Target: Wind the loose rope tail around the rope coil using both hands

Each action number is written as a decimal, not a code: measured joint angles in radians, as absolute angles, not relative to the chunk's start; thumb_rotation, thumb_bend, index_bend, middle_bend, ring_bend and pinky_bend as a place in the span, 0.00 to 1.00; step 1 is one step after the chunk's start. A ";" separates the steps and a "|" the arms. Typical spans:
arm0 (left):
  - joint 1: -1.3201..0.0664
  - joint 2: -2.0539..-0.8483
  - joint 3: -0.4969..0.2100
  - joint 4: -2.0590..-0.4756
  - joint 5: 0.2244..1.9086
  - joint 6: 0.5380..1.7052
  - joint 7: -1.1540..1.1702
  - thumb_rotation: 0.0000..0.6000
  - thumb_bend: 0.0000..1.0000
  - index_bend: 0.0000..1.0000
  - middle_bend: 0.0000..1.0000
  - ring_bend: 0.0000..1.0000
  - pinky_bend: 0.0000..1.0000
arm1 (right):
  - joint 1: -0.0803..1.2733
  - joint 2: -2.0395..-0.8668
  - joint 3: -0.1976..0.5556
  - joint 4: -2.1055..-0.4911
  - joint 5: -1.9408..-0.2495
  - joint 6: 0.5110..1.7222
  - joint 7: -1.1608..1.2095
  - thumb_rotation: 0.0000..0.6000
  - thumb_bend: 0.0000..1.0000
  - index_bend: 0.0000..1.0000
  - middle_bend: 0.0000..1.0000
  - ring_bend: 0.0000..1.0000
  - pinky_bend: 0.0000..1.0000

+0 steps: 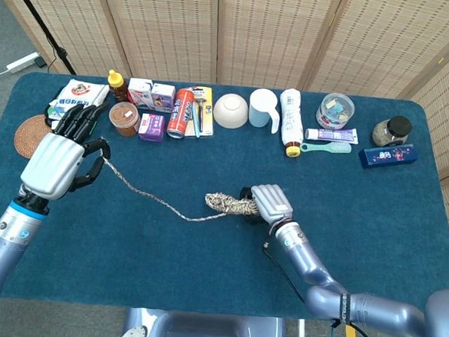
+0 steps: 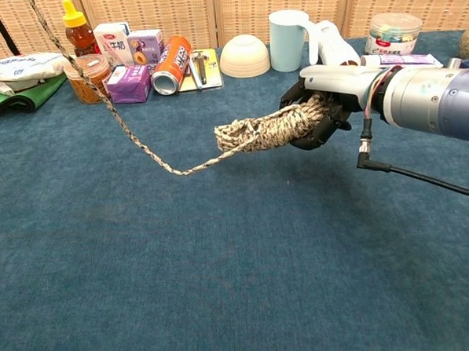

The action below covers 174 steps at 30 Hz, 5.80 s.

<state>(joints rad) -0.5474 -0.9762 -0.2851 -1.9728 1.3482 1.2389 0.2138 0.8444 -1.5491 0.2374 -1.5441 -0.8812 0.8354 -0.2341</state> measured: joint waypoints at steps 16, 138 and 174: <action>-0.643 -0.867 -0.441 -2.160 1.155 1.172 0.127 1.00 0.50 0.61 0.00 0.00 0.00 | 0.844 -1.569 0.175 -1.564 -0.971 0.849 -0.274 1.00 0.66 0.62 0.63 0.50 0.79; -0.812 -1.367 -0.192 -1.735 1.330 1.123 0.168 1.00 0.50 0.62 0.00 0.00 0.00 | 1.026 -1.678 0.472 -1.664 -0.309 1.244 -0.170 1.00 0.68 0.63 0.65 0.52 0.80; -0.902 -1.357 -0.431 -2.011 1.019 1.122 0.186 1.00 0.50 0.63 0.00 0.00 0.00 | 0.959 -1.793 0.380 -1.599 -0.433 1.110 -0.362 1.00 0.68 0.64 0.66 0.52 0.81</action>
<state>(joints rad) -0.9019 -1.3566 -0.4308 -2.0108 1.0192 1.1222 0.1863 0.9590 -1.7930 0.3804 -1.5992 -0.4328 1.1099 -0.3623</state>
